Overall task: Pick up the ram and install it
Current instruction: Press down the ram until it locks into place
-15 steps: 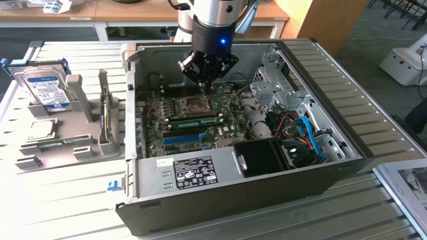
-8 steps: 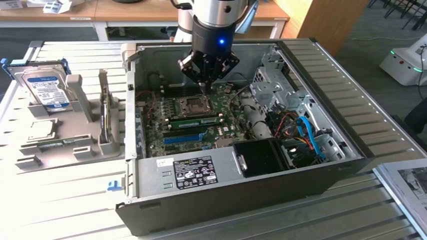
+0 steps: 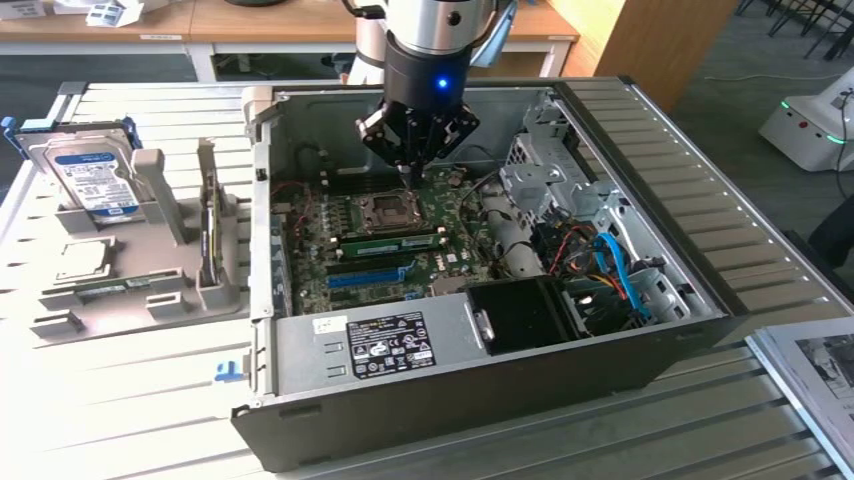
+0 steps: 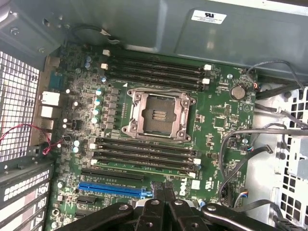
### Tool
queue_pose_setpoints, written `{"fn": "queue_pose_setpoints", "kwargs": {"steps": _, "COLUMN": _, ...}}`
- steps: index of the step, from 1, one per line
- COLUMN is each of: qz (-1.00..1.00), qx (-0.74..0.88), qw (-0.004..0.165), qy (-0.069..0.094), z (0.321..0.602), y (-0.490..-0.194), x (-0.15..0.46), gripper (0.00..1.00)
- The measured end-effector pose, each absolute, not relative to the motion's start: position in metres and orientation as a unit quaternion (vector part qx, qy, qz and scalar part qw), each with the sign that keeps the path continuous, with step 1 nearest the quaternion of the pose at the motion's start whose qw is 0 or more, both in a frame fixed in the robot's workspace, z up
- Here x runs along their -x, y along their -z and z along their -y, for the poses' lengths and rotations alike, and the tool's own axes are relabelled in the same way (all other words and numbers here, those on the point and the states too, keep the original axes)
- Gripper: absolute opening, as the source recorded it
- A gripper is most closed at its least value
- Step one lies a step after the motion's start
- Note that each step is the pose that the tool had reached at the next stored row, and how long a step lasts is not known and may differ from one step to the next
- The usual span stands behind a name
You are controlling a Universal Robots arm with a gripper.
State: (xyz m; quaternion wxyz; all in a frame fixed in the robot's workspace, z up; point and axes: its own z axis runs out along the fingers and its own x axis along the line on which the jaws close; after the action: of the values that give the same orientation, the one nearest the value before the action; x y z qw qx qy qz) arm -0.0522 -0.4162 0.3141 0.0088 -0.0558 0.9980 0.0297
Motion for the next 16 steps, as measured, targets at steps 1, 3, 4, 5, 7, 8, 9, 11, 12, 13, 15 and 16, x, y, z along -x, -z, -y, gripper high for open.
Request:
{"fn": "queue_pose_setpoints", "kwargs": {"steps": 1, "qz": -0.998, "qx": 0.056, "qw": 0.009, "qy": -0.030, "z": 0.4162, "y": -0.3141, "x": 0.0522, "gripper": 0.10}}
{"fn": "queue_pose_setpoints", "kwargs": {"steps": 3, "qz": -0.998, "qx": 0.056, "qw": 0.008, "qy": -0.030, "z": 0.4161, "y": -0.3140, "x": 0.0522, "gripper": 0.10}}
{"fn": "queue_pose_setpoints", "kwargs": {"steps": 4, "qz": -0.998, "qx": 0.056, "qw": 0.008, "qy": -0.029, "z": 0.4161, "y": -0.3140, "x": 0.0523, "gripper": 0.10}}
{"fn": "queue_pose_setpoints", "kwargs": {"steps": 5, "qz": -0.998, "qx": 0.056, "qw": 0.006, "qy": -0.029, "z": 0.4161, "y": -0.3140, "x": 0.0522, "gripper": 0.10}}
{"fn": "queue_pose_setpoints", "kwargs": {"steps": 7, "qz": -0.998, "qx": 0.056, "qw": 0.004, "qy": -0.029, "z": 0.4162, "y": -0.3141, "x": 0.0521, "gripper": 0.10}}
{"fn": "queue_pose_setpoints", "kwargs": {"steps": 8, "qz": -0.998, "qx": 0.056, "qw": 0.003, "qy": -0.029, "z": 0.4162, "y": -0.3141, "x": 0.0521, "gripper": 0.10}}
{"fn": "queue_pose_setpoints", "kwargs": {"steps": 9, "qz": -0.998, "qx": 0.056, "qw": 0.001, "qy": -0.028, "z": 0.4162, "y": -0.3141, "x": 0.0521, "gripper": 0.10}}
{"fn": "queue_pose_setpoints", "kwargs": {"steps": 11, "qz": -0.998, "qx": 0.056, "qw": 0.000, "qy": -0.028, "z": 0.4162, "y": -0.3141, "x": 0.0521, "gripper": 0.10}}
{"fn": "queue_pose_setpoints", "kwargs": {"steps": 12, "qz": -0.998, "qx": 0.056, "qw": 0.000, "qy": -0.028, "z": 0.4162, "y": -0.3141, "x": 0.0521, "gripper": 0.10}}
{"fn": "queue_pose_setpoints", "kwargs": {"steps": 13, "qz": -0.998, "qx": 0.056, "qw": 0.000, "qy": -0.028, "z": 0.4162, "y": -0.3141, "x": 0.0521, "gripper": 0.10}}
{"fn": "queue_pose_setpoints", "kwargs": {"steps": 15, "qz": -0.998, "qx": 0.056, "qw": 0.000, "qy": -0.028, "z": 0.4162, "y": -0.3141, "x": 0.0520, "gripper": 0.10}}
{"fn": "queue_pose_setpoints", "kwargs": {"steps": 16, "qz": -0.998, "qx": 0.055, "qw": 0.000, "qy": -0.028, "z": 0.4162, "y": -0.3141, "x": 0.0520, "gripper": 0.10}}
